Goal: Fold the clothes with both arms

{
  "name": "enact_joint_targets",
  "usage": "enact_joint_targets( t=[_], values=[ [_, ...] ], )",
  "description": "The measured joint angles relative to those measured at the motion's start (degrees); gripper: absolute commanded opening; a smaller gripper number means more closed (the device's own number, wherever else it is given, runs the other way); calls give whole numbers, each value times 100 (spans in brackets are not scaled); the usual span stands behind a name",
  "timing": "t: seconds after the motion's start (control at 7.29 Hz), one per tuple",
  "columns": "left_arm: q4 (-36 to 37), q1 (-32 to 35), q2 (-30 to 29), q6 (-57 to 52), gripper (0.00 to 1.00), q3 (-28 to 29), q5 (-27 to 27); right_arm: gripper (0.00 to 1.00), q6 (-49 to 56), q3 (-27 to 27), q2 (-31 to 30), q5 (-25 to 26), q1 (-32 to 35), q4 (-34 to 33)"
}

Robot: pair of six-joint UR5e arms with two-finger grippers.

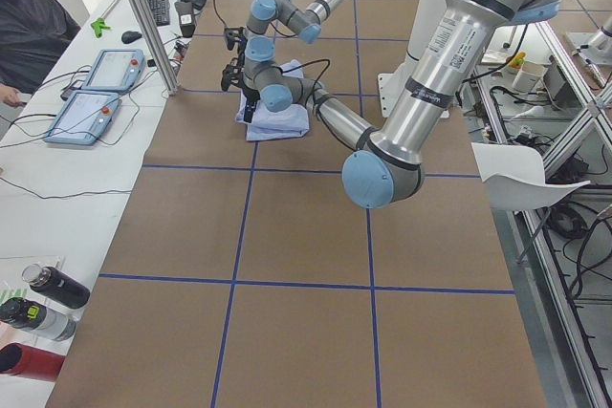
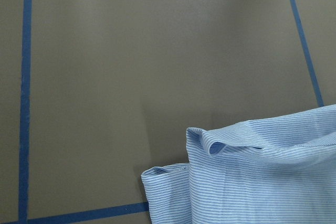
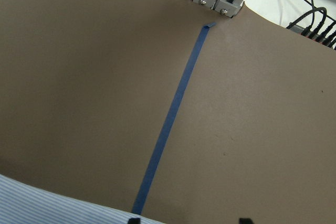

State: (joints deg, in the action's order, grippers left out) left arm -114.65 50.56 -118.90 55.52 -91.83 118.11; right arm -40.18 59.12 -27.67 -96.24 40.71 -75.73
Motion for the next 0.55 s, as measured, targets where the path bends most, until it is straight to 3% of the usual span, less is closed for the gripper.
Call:
enact_joint_targets(
  t=[0.27, 0.55],
  values=[
    [143, 15, 196, -121, 100, -297, 94, 100, -14, 209, -85, -731, 383, -578],
    [982, 258, 551, -1061, 100, -994, 131, 100, 267, 1436, -978, -1407, 905, -1279]
  ],
)
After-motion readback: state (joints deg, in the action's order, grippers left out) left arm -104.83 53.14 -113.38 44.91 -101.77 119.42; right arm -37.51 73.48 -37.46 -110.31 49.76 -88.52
